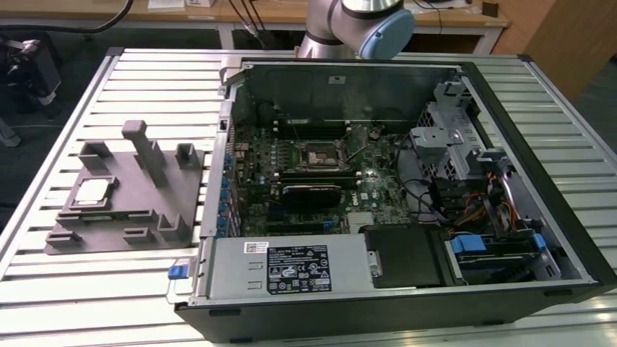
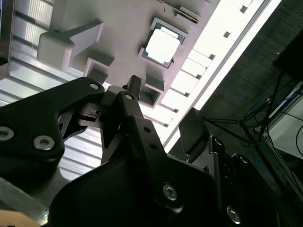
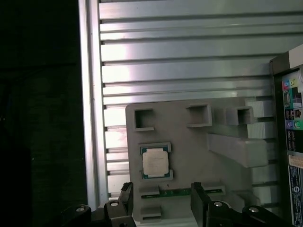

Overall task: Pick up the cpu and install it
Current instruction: 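Pick up the cpu and move it towards the insertion slot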

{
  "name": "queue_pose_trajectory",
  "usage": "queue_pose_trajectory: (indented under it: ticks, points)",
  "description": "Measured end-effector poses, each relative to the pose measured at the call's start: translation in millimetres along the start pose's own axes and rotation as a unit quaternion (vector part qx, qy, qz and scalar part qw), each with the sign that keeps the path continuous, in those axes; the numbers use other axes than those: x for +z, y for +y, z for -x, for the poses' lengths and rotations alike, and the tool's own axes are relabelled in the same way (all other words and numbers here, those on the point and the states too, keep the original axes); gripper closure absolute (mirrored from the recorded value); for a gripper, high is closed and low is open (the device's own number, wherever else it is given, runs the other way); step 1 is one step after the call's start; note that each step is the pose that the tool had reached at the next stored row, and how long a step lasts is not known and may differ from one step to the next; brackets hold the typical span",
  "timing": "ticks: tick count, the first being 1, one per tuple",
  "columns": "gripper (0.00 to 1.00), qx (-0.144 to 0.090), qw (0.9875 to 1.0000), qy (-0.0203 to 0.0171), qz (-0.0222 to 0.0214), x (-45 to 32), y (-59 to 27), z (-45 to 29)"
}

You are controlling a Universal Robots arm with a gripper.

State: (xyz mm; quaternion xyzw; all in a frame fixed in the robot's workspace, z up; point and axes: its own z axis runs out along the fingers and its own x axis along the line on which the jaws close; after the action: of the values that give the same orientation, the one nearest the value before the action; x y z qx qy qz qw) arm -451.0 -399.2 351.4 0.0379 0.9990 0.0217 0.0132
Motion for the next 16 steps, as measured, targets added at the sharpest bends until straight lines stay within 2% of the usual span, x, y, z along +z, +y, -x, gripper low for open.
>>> queue_pose_trajectory:
  ticks: [16]
  points:
    - [0.40,0.000,1.0000,0.0000,0.0000,9.0,-0.4,-0.2]
